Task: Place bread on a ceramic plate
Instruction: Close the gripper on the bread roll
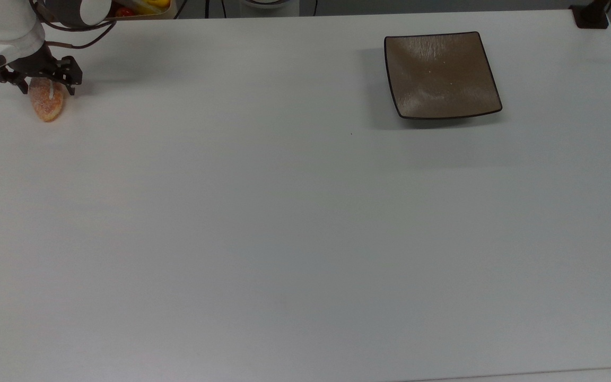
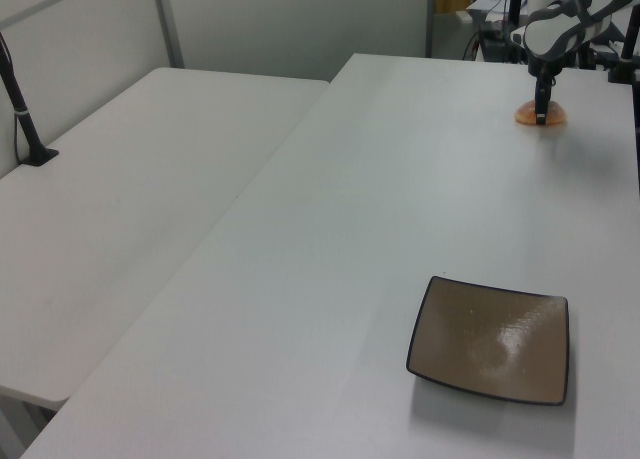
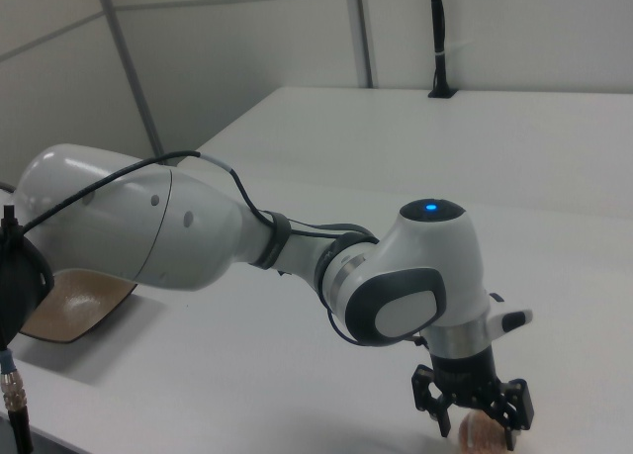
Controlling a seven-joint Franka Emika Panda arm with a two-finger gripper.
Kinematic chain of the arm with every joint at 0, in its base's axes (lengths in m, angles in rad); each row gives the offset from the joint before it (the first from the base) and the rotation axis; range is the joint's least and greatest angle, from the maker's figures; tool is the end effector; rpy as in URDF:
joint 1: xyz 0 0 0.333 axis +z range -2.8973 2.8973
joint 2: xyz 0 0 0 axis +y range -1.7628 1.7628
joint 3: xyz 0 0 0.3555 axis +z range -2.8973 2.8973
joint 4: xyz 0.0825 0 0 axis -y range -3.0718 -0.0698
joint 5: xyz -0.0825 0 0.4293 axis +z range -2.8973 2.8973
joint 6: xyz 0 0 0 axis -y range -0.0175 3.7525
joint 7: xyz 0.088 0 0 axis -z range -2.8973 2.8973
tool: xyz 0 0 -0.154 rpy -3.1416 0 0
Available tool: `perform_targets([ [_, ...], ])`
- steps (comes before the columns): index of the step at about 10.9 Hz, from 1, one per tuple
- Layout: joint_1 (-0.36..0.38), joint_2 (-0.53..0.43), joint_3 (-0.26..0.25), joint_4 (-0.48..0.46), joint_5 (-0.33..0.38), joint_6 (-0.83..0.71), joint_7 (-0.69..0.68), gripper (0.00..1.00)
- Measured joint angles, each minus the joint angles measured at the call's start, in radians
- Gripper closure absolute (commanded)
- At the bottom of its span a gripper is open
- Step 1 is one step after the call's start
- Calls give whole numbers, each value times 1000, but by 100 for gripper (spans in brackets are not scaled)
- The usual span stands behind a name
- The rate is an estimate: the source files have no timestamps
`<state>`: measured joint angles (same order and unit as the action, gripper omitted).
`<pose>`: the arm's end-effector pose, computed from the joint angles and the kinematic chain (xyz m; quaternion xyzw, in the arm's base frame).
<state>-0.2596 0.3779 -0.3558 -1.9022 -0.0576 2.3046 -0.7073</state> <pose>0.5590 -0.3882 0.2798 0.9930 0.0775 -0.0347 0.0818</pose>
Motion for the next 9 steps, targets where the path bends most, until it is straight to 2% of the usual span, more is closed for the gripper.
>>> perform_targets([
  [3, 0, 0, 0, 0, -2, 0, -17, 75],
  [9, 11, -23, 0, 7, -2, -35, -30, 74],
])
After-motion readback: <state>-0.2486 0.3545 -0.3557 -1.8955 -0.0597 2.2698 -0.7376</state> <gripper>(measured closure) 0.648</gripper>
